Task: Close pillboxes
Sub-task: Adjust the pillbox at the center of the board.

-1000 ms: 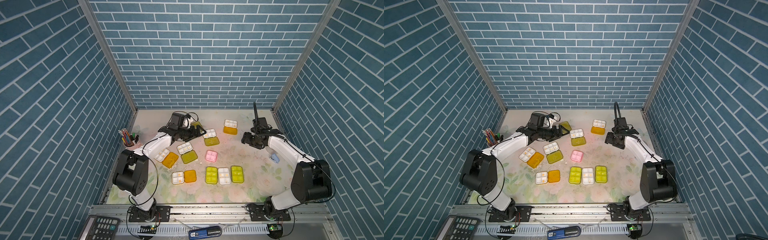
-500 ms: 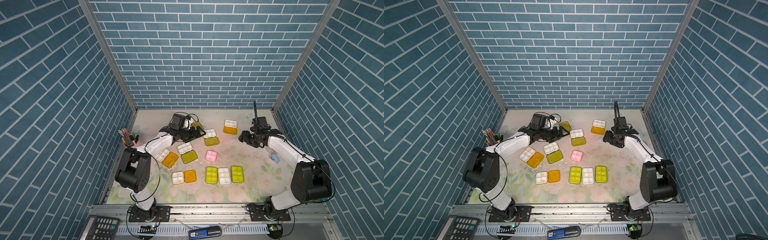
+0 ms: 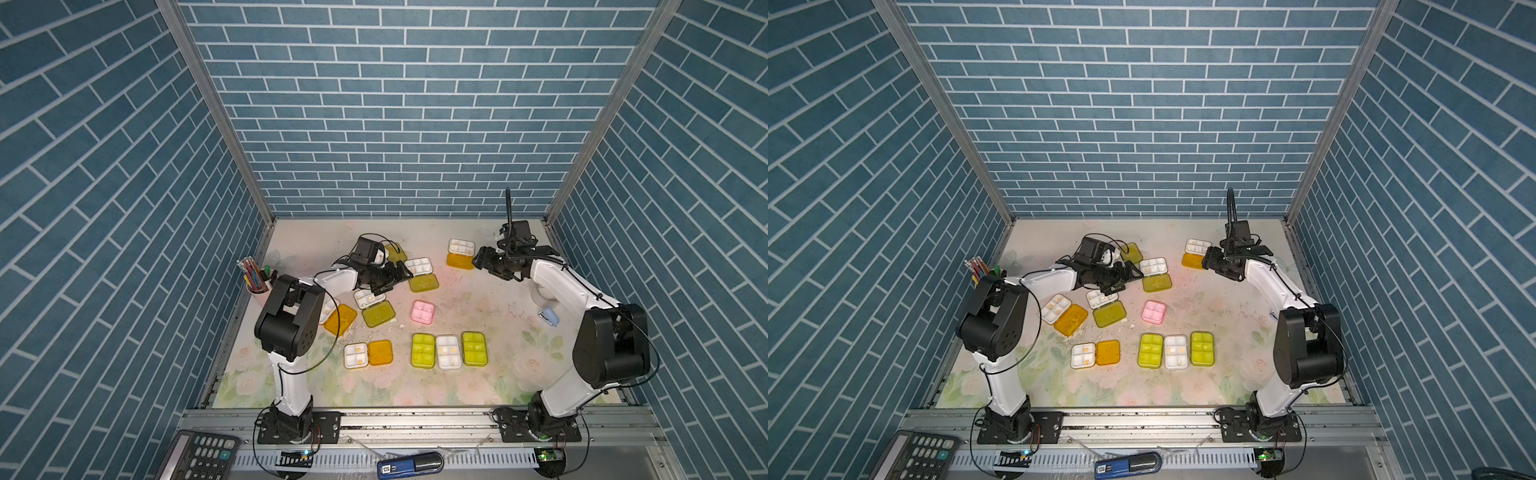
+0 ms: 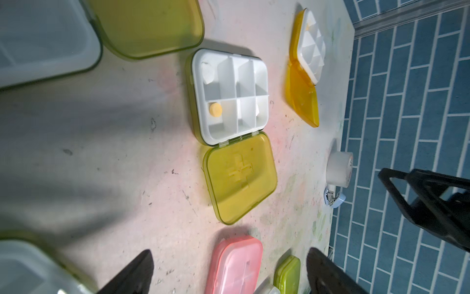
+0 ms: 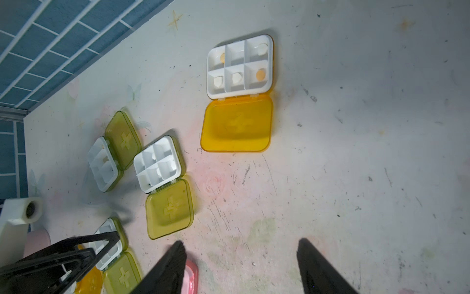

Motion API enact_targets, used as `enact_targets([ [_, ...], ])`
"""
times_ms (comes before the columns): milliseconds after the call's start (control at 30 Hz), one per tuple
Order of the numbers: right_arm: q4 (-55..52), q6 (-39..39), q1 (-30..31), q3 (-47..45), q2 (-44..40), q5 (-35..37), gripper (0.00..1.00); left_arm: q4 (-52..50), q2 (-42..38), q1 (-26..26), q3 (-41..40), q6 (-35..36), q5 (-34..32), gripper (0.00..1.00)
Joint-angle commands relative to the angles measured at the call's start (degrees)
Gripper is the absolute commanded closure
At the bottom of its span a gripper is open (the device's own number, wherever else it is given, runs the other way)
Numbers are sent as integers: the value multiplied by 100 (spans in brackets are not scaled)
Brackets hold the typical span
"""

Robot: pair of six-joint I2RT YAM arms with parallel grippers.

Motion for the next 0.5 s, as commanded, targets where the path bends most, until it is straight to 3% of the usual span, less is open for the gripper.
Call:
enact_targets([
  [0, 118, 120, 4, 50, 65, -103, 23, 114, 197, -195, 239, -104, -219, 5],
  [467, 333, 28, 4, -674, -444, -196, 21, 110, 907, -595, 979, -223, -319, 5],
])
